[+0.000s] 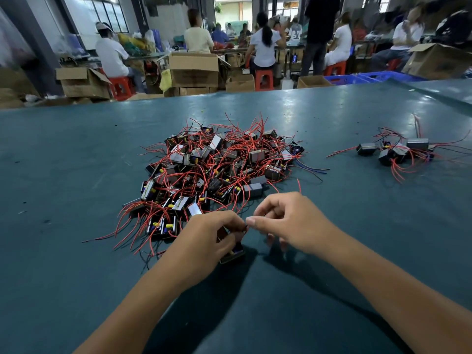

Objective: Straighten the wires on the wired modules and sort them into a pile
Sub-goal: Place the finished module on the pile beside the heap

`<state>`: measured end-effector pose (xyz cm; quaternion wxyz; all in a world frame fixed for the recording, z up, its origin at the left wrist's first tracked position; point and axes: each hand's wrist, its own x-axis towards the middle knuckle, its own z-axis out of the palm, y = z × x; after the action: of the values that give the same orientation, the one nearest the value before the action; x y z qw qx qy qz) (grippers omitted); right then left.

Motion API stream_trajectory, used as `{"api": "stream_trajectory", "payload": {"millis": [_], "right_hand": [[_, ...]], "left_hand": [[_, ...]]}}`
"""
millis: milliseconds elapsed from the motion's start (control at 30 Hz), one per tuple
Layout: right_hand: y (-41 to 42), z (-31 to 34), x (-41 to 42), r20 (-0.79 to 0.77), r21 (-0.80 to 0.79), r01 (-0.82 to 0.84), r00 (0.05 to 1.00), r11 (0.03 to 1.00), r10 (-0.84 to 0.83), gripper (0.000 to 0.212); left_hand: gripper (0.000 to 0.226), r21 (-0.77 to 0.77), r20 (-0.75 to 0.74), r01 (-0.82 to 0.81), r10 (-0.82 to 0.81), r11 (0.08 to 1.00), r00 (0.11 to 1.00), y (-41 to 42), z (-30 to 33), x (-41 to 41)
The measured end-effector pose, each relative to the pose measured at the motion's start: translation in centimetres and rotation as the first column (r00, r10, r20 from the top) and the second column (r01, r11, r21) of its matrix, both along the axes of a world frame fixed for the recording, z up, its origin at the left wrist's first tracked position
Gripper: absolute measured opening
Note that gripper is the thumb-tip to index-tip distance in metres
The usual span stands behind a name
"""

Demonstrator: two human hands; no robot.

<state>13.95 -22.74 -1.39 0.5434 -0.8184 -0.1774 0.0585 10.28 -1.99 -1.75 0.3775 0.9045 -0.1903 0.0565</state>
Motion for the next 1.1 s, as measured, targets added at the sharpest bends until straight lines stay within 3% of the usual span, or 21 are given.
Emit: {"api": "stream_trajectory", "payload": {"millis": [133,233,433,733,900,1100], "right_hand": [[0.6,-0.4,-0.3,-0.117,0.118,0.009,0.993,0.993,0.005,0.013],[0.0,0.2,-0.3,-0.159,0.107,-0.049,0.985,0.993,0.066,0.013],[-2.1,1.8,0.0,-0.087,-0.197,-0.291,0.956,0.936,0.279,0.014],[-2.9,1.5,1.0,-0.036,-0.379,-0.249,0.966,0.891,0.255,0.013],[-3.4,1.7,1.3,-0.018,-0.417,-0.222,0.972,0.881,0.236,0.012],[-4.2,2.1,1.8,-0.025,-0.399,-0.213,0.975,0.892,0.221,0.017]], "left_hand": [[0.027,0.032,-0.015,-0.038,0.038,0.999,0.999,-0.1,-0.2,0.0],[0.03,0.018,-0.005,-0.095,0.095,0.995,0.995,-0.5,-0.3,-0.1],[0.03,0.074,0.024,-0.072,0.07,0.995,0.997,-0.9,-0.2,-0.4],[0.044,0.083,-0.118,0.036,-0.026,0.996,0.993,0.4,0.0,-0.1],[0.055,-0.083,-0.26,0.078,-0.097,0.994,0.961,0.9,0.5,0.1],[0.048,-0.149,-0.303,0.048,-0.092,0.988,0.949,1.0,1.0,0.0]]}}
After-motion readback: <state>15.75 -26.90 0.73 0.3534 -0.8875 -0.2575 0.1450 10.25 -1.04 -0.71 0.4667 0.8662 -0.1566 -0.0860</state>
